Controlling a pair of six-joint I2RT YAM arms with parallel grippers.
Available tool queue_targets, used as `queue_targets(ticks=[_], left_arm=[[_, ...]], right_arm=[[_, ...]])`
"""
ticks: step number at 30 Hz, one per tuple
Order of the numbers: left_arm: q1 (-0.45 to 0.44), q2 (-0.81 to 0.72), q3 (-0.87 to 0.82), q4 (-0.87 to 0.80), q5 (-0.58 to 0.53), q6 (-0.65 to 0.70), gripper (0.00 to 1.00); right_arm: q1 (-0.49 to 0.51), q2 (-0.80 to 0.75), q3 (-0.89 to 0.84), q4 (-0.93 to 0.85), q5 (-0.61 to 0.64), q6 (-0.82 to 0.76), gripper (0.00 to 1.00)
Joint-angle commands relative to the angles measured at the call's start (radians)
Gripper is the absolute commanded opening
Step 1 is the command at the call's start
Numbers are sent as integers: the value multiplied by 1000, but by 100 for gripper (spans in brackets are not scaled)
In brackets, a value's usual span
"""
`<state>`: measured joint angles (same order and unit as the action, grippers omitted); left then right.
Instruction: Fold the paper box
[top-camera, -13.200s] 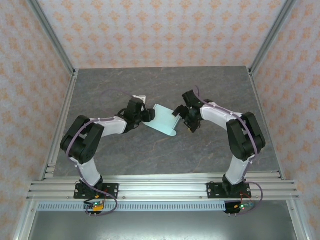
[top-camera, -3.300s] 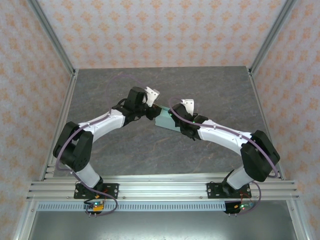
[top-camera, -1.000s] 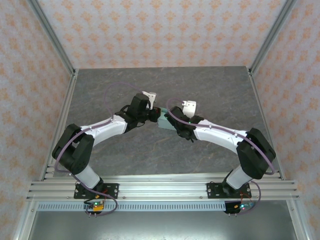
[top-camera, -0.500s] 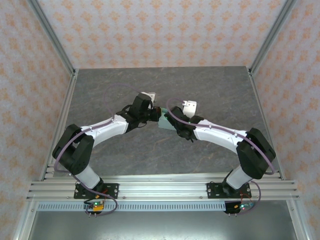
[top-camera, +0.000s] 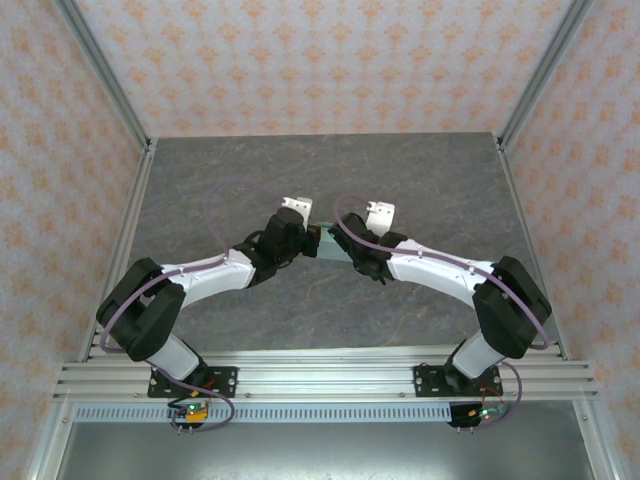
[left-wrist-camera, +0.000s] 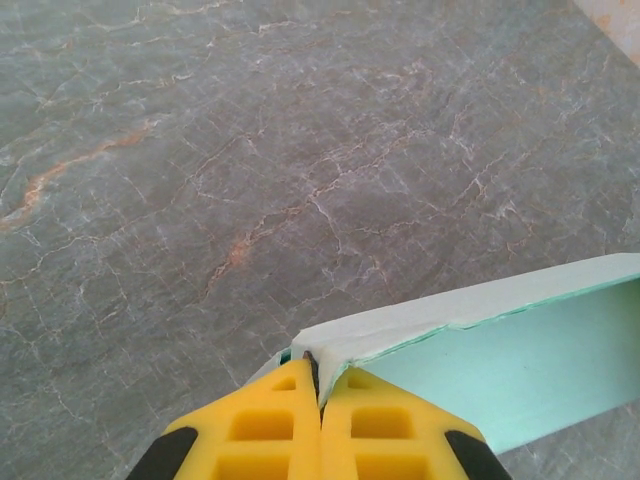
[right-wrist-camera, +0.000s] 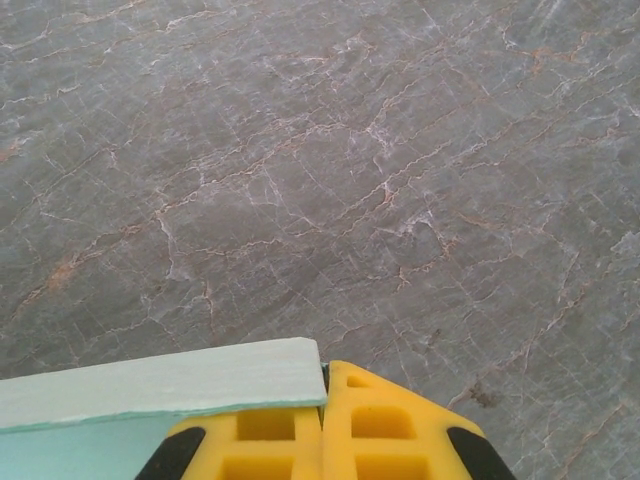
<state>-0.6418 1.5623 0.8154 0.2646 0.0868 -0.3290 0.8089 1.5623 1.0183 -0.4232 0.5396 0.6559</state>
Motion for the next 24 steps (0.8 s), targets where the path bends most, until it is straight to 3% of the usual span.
queue_targets(ticks=[1, 8, 10, 13, 20, 24], left_arm=[[-24, 74, -63, -17, 16, 20, 4], [-24, 116, -26, -47, -11, 10, 4], [-24, 122, -27, -41, -20, 14, 4], [-24, 142, -35, -27, -58, 15, 4], [-24, 161, -19, -30, -93, 4, 4], [-24, 157, -30, -22, -130, -1, 4]], right_arm=[[3, -22, -13, 35, -82, 80, 4], [-7, -48, -18, 30, -89, 121, 12], [-12, -58, -18, 3, -97, 155, 21], [-21, -98, -40, -3, -148, 195, 26], [-22, -255, -78, -44, -199, 342, 49], [-24, -321, -83, -126, -207, 522, 63]])
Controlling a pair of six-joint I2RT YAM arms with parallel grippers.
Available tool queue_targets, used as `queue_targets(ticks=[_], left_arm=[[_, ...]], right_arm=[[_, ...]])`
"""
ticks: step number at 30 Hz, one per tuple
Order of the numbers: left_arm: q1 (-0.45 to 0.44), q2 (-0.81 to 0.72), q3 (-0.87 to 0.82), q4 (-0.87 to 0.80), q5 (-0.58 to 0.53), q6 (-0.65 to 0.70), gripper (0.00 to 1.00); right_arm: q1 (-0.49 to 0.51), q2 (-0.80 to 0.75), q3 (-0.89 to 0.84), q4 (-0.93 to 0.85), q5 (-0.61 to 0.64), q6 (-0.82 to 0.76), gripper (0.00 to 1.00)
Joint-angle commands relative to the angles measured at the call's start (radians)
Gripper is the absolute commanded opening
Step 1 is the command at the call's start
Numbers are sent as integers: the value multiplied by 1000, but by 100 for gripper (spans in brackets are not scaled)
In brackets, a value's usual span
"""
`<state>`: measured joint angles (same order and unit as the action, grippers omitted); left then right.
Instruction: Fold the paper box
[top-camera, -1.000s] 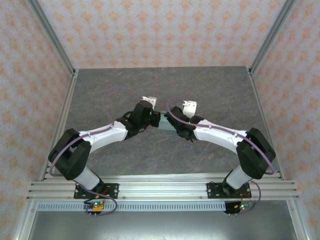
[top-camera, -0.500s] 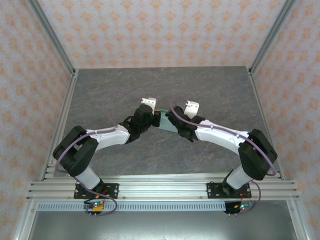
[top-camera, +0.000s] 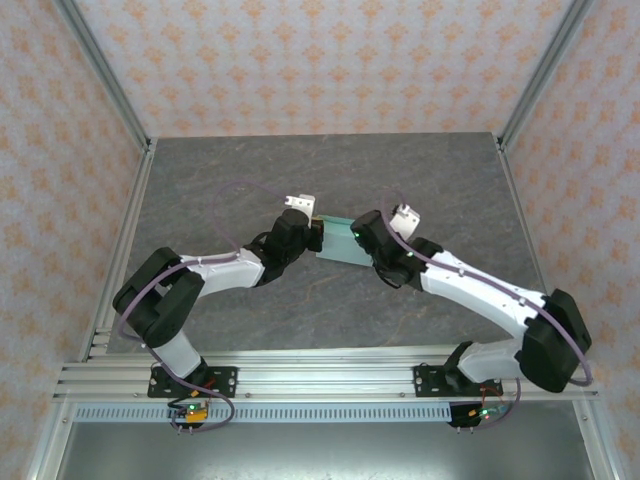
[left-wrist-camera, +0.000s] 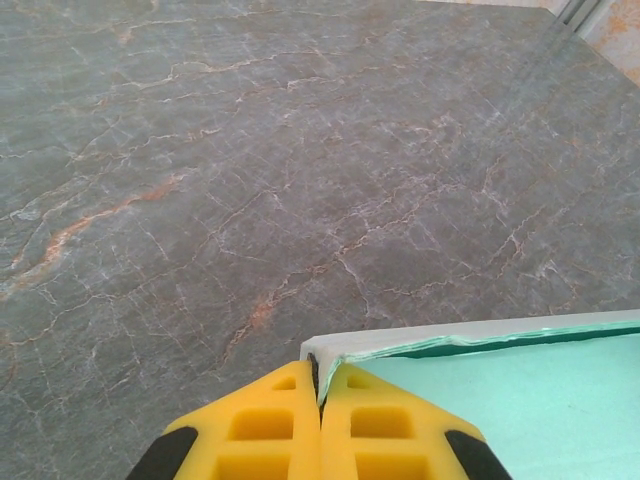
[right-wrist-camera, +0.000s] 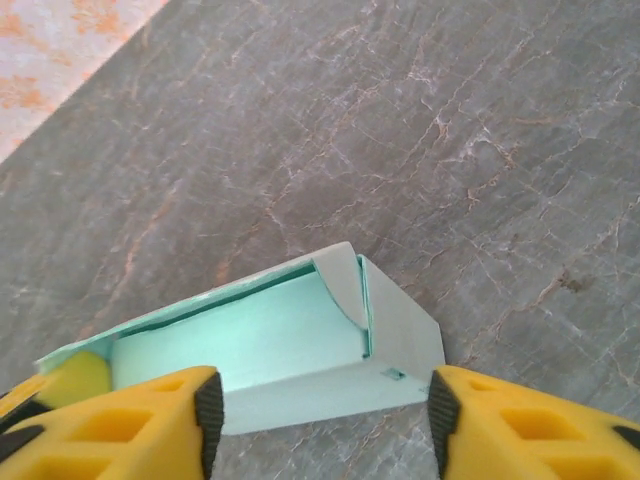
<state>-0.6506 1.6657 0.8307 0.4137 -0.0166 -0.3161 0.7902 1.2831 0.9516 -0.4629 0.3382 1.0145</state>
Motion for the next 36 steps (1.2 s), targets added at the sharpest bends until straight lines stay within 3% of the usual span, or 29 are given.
queue_targets(ticks=[1, 6, 9, 14, 21, 27, 32, 36], left_arm=[[-15, 51, -51, -163, -29, -17, 4], [-18, 50, -84, -115, -57, -15, 5], [-20, 46, -90, -96, -62, -10, 4], [-27, 65, -80, -94, -57, 9, 5], [-35, 65, -84, -82, -64, 18, 7], [-35, 43, -123, -14, -22, 20, 11], [-35, -55, -187, 74, 31, 49, 30], [-35, -181, -222, 77, 78, 59, 41]], right_arm=[[-7, -50, -17, -84, -18, 189, 64], [-34, -59, 19, -27, -96, 321, 89], [-66, -44, -23, 129, -176, 427, 99], [-98, 77, -15, 276, -310, 568, 100], [-103, 168, -1, 272, -291, 639, 89], [-105, 233, -45, 347, -295, 639, 65], [-105, 275, -30, 324, -285, 604, 54], [-105, 299, -30, 319, -289, 590, 52]])
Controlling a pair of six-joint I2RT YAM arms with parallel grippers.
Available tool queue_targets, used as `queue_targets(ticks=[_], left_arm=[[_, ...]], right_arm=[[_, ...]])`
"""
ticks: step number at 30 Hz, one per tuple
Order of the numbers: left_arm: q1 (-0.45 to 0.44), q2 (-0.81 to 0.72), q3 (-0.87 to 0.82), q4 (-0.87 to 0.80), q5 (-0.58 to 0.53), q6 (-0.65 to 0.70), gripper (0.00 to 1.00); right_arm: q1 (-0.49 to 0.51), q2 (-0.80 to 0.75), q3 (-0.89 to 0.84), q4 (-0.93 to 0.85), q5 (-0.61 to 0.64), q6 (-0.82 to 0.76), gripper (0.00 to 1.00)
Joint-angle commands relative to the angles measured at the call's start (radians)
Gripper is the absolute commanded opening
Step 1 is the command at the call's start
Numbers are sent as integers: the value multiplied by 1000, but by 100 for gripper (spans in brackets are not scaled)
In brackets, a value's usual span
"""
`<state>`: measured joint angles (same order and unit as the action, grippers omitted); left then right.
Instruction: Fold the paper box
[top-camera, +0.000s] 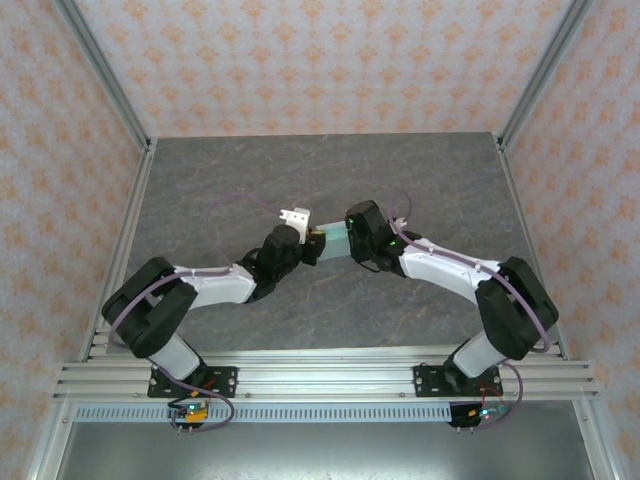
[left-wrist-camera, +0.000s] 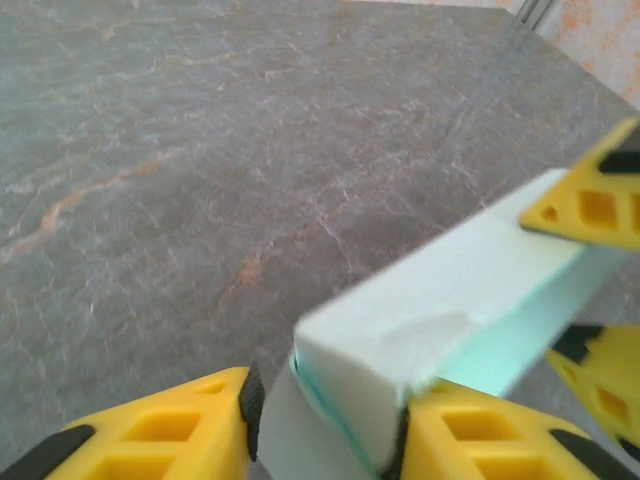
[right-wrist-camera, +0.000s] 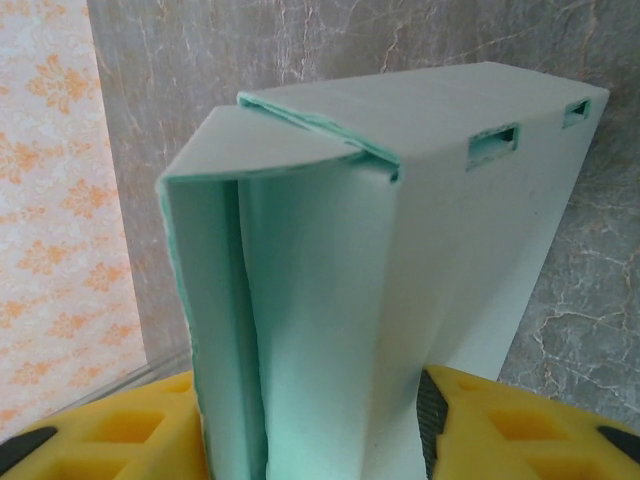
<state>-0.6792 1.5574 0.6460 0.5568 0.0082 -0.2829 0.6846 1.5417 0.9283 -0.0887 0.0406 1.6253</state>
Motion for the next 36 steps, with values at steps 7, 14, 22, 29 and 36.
queue_targets(ticks=[7, 14, 22, 29, 36], left_arm=[[-6, -234, 47, -212, 140, 60, 46], [22, -224, 252, -452, -92, -62, 57], [127, -58, 181, -307, 63, -155, 54], [74, -41, 139, -304, 71, -102, 54], [86, -108, 118, -353, -34, -143, 54]], right_arm=[[1, 50, -36, -44, 12, -14, 52], [3, 56, -40, -51, -4, -44, 52], [9, 48, -69, -49, -8, -36, 50], [9, 76, -61, -33, -26, -54, 50], [8, 84, -109, 9, -45, -44, 50]])
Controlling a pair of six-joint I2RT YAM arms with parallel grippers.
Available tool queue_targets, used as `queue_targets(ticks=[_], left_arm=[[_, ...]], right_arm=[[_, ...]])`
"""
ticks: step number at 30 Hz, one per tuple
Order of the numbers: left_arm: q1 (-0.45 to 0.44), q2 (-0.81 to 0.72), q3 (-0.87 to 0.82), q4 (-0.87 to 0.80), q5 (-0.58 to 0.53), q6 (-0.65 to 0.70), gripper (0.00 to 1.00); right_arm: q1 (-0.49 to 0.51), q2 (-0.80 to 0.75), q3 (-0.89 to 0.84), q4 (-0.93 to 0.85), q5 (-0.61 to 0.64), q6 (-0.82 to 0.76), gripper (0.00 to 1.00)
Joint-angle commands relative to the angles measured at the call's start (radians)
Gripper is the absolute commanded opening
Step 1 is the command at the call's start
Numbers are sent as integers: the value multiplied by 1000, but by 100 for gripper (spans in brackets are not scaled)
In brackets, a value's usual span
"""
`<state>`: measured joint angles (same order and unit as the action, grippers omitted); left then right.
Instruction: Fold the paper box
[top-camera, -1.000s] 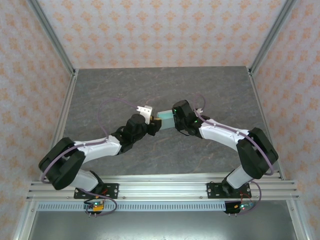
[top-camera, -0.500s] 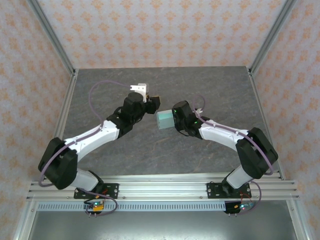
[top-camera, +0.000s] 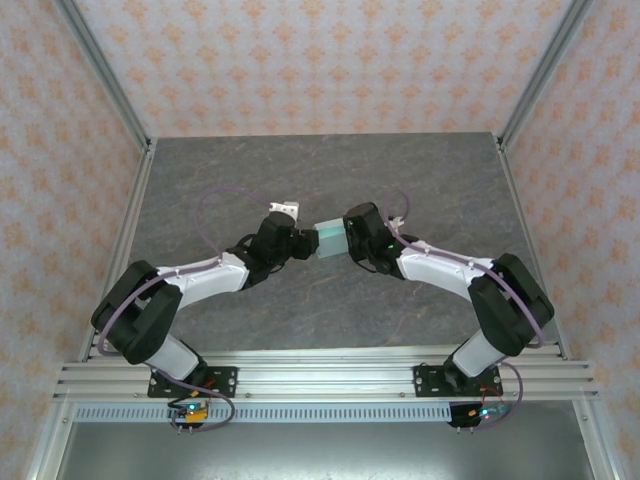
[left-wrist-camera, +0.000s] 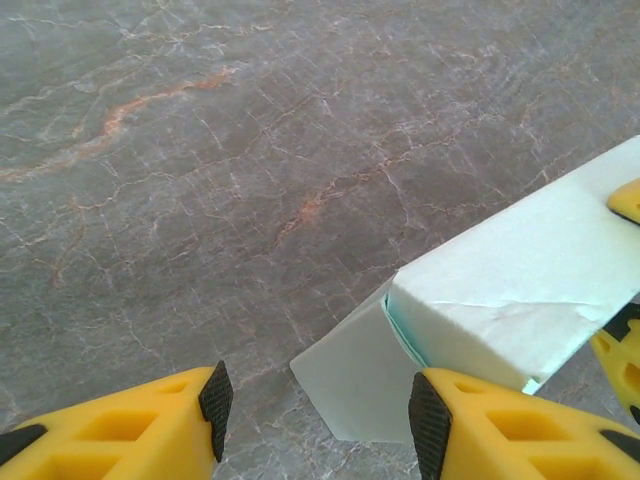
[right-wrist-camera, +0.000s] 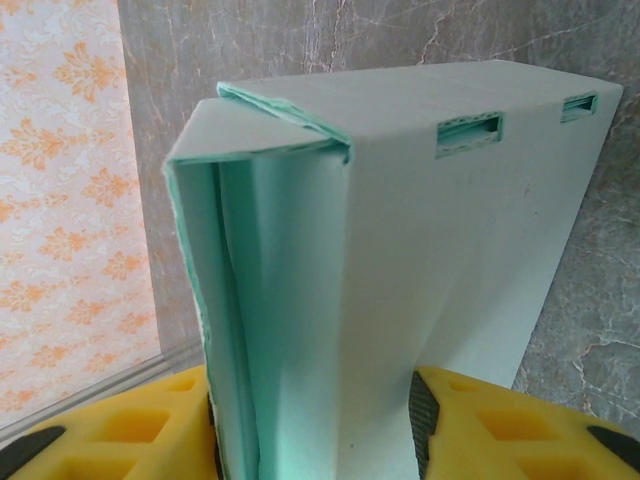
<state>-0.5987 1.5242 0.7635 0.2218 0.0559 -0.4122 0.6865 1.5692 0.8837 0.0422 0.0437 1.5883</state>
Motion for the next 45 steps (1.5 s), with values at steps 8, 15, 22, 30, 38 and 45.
queue_targets(ticks=[8, 15, 22, 30, 38, 45], left_arm=[[96, -72, 193, -160, 127, -116, 66], [43, 70, 144, -61, 167, -130, 66], [48, 139, 13, -21, 104, -128, 64], [49, 176, 35, -71, 42, -57, 64], [48, 175, 16, -34, 31, -63, 63], [49, 188, 29, -35, 36, -58, 63]], right_arm=[[5, 48, -75, -114, -19, -24, 51], [5, 55, -75, -112, -32, -18, 51], [-15, 38, -87, -102, -15, -15, 52], [-72, -61, 10, -181, -77, -81, 66], [-99, -120, -24, -248, 32, -140, 74], [-148, -19, -68, -193, -97, -146, 73]])
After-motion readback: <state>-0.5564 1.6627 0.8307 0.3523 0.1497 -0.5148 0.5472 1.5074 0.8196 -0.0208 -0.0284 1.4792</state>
